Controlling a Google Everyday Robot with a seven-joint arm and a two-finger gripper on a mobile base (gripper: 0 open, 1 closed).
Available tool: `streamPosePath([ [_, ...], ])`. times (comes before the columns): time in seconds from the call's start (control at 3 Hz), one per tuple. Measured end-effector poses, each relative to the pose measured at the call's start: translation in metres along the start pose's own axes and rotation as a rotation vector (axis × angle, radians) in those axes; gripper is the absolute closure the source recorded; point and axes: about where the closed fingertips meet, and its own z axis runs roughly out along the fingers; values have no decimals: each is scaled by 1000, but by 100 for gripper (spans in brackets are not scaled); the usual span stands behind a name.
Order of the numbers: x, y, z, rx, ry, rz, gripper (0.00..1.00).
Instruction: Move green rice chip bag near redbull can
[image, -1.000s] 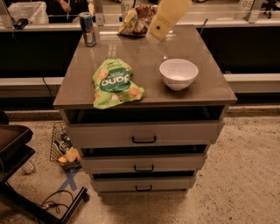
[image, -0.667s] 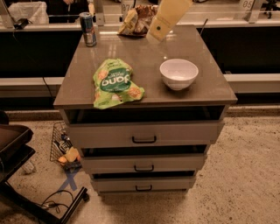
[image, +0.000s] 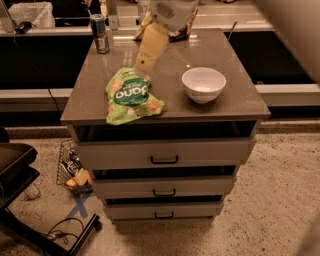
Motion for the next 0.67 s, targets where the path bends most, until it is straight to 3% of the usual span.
streamPosePath([
  [0.33,-15,0,55,-88,25,18,0],
  [0.67,-30,-5,95,-134,8,20,0],
])
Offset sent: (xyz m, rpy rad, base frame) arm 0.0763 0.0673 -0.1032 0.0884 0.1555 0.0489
